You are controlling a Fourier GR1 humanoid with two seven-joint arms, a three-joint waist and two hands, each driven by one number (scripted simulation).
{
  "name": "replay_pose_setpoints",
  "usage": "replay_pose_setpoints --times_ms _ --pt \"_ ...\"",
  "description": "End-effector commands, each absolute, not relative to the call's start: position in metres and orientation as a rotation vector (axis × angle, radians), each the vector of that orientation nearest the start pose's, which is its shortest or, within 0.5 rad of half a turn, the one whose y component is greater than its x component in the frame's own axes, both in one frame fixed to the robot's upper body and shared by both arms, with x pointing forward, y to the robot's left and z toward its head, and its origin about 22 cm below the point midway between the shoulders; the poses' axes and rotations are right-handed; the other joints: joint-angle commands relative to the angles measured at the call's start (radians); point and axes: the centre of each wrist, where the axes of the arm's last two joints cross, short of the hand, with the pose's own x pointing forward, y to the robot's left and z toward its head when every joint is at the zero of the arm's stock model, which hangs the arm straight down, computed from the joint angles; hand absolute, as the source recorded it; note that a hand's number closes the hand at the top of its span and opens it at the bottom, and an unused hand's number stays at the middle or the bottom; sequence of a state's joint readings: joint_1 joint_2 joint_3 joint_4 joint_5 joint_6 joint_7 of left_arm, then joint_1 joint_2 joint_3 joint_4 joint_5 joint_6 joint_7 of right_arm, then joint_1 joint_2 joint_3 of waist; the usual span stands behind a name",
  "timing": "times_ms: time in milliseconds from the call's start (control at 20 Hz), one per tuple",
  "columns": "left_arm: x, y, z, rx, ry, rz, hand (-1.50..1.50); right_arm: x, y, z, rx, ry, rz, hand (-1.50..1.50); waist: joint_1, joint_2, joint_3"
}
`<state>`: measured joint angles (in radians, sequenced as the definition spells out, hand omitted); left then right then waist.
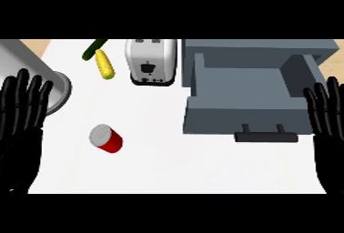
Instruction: Pick up the can, place it into the drawer and close the drawer
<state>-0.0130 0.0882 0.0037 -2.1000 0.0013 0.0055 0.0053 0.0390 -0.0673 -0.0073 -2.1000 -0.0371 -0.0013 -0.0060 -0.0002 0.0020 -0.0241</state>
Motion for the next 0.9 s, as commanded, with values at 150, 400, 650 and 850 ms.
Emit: replay_pose_setpoints --times_ms 150,400,650,850 --pt "0.22 0.227 0.131 -0.569 -2.063 -0.445 -1.5 0.212 -0.231 0.121 0.003 -2.072 0.09 -1.5 -0.011 0.002 0.019" --pt "0.225 0.271 0.1 -0.611 -1.685 -0.727 -1.5 0.202 -0.25 0.095 -0.152 -1.822 -0.084 -1.5 -0.03 0.011 0.02" --pt "0.234 0.345 0.122 -0.696 -1.649 -0.79 -1.5 0.19 -0.268 0.098 -0.211 -1.799 -0.102 -1.5 -0.006 -0.001 0.024" --pt "0.26 0.386 0.14 -0.695 -1.652 -0.785 -1.5 0.177 -0.289 0.107 -0.213 -1.768 -0.091 -1.5 -0.014 0.0 0.024"
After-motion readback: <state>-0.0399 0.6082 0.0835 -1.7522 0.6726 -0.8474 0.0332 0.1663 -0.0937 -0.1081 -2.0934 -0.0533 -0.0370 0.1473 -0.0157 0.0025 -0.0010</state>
